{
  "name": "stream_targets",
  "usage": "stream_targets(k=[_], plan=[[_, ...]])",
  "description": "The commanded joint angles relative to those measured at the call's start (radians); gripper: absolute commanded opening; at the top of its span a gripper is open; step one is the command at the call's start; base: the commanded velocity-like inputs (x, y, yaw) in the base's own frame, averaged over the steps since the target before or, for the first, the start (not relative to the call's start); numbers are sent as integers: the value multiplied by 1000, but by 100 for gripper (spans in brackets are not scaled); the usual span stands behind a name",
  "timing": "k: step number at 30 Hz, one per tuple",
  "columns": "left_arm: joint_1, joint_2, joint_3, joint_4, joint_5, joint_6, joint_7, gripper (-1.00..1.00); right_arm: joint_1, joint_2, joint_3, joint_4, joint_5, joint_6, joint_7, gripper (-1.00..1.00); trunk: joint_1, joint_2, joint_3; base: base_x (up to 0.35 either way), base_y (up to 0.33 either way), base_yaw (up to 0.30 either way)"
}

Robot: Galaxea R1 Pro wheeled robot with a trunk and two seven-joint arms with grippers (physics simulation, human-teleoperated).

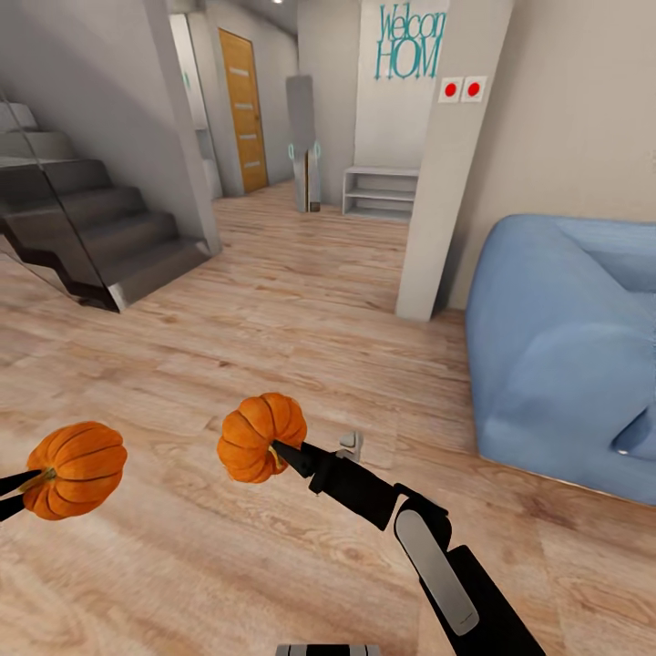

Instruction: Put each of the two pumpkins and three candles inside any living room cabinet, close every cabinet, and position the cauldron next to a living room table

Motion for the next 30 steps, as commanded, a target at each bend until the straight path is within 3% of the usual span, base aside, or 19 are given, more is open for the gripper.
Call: stream_targets(k=[1, 24, 30], plan=[[0, -1, 0, 0, 0, 0, 0, -100, 0, 0, 0, 0, 0, -1, -1, -100, 0, 0, 2, 0, 0, 0], [0, 0, 0, 0, -4, 0, 2, -100, 0, 0, -5, 15, 0, -7, -1, -100, -11, 6, 53, 0, 0, 0], [0, 1, 7, 1, -3, -2, 1, -100, 0, 0, -4, 15, -1, -7, 0, -100, -11, 6, 47, 0, 0, 0]])
